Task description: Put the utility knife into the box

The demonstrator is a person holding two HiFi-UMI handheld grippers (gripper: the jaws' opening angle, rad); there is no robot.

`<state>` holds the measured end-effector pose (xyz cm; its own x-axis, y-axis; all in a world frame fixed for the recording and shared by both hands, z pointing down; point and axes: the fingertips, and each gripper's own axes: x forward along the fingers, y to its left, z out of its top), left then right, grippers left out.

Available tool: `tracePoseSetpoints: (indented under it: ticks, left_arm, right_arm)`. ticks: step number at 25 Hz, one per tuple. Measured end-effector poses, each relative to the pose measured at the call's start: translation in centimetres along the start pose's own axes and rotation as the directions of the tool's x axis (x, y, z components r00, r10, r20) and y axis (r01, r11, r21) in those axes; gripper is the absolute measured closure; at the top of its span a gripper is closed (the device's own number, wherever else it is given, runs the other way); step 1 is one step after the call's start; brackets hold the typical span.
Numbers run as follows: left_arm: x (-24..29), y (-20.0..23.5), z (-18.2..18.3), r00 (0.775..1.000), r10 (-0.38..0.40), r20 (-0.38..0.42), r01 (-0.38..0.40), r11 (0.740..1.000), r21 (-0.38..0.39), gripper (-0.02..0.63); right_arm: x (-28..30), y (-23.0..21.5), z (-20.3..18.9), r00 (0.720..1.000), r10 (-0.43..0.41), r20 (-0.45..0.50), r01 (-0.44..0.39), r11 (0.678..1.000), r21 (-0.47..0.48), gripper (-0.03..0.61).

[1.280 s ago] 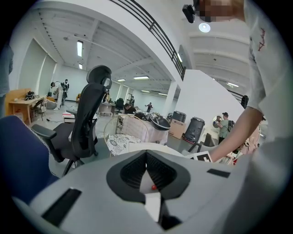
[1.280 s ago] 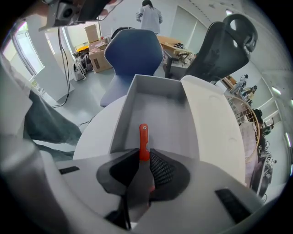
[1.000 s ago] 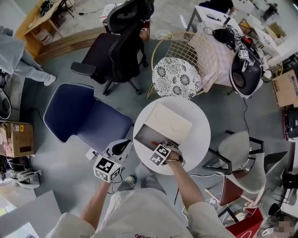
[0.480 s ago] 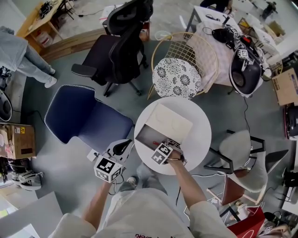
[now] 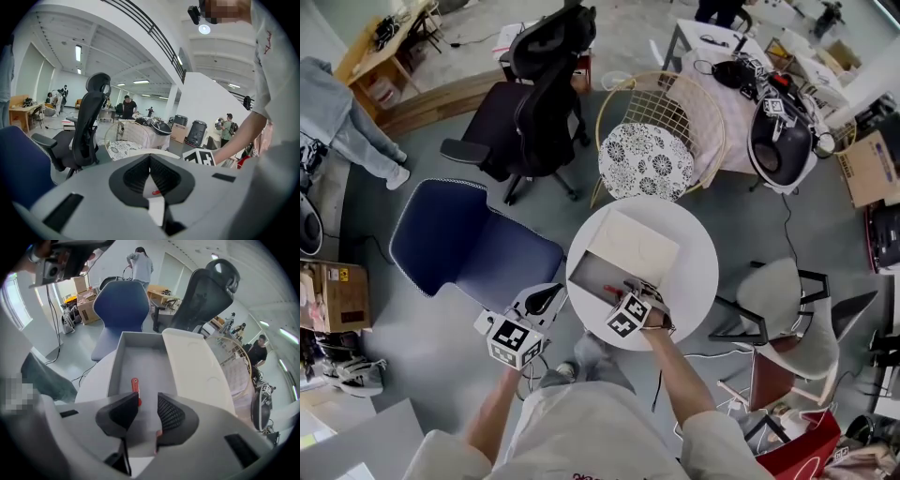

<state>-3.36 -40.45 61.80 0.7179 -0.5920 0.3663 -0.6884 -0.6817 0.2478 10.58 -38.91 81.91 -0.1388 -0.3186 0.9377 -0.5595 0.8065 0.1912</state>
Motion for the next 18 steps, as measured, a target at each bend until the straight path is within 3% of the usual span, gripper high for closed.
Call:
tracePoseSetpoints:
  ticks: [10,18]
  left_arm:
    - [-1.7,-3.1,0.7,0.997,-0.074,0.029,0.072,0.995,0.064,0.602]
    - [-5.5,-6.4,-0.3,0.989,-0.143,0.046,0.137,0.984,0.118,0.603]
  right_arm:
    - [-4.5,0.8,-0.2,0.986,-0.144,0.087,0.14,0.989,0.052,0.549]
    - [-8.5,4.4,-0.6,0.955,-0.268,0.127,0.258,0.962,0.095,0.561]
